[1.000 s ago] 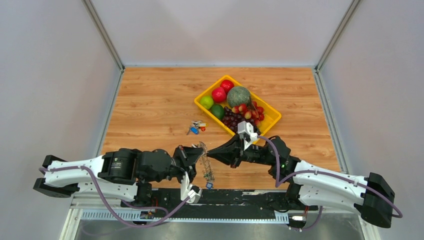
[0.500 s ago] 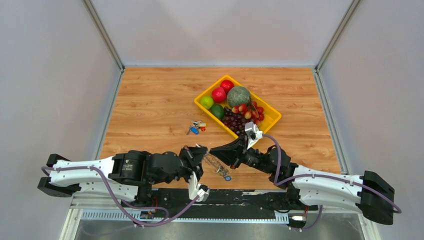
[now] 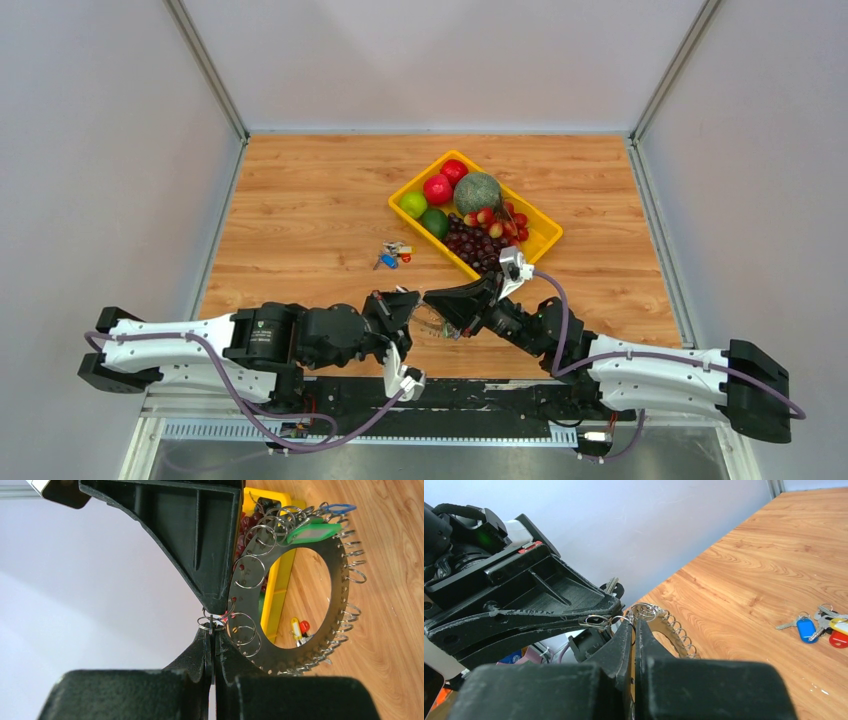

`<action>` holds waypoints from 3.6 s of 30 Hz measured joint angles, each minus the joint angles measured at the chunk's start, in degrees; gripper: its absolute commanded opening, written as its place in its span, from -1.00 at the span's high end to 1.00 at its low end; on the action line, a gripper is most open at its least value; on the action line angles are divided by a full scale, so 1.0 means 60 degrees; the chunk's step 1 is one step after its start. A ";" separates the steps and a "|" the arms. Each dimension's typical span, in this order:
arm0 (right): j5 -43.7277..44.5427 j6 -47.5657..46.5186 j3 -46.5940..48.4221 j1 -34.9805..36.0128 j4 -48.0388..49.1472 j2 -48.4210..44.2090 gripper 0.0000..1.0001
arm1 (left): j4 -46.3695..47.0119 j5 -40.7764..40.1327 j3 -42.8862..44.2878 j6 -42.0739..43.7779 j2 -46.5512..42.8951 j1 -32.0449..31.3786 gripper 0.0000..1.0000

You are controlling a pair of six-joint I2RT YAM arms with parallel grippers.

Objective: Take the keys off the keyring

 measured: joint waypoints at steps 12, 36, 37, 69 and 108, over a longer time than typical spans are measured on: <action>0.0998 0.0098 -0.0146 0.0277 -0.0149 -0.0113 1.00 | 0.0186 -0.0652 -0.0055 -0.0011 0.0579 -0.0342 1.00; 0.1555 0.0291 -0.0663 0.0546 -0.0288 -0.0408 1.00 | 0.0372 -0.1209 -0.0222 -0.0244 0.1705 -0.1016 1.00; 0.1559 0.0306 -0.0721 0.0546 -0.0277 -0.0430 1.00 | 0.0433 -0.1202 -0.0273 -0.0255 0.1712 -0.1016 1.00; 0.0852 -0.3111 0.0098 0.0175 -0.3246 -0.3075 -0.09 | 0.0783 0.1417 -0.1377 -0.1574 -0.0860 -0.1526 1.00; -0.4142 -0.6003 0.0022 0.0175 -0.3042 -0.0980 0.00 | 0.0637 0.1111 -0.1373 -0.0739 -0.0696 -0.1056 1.00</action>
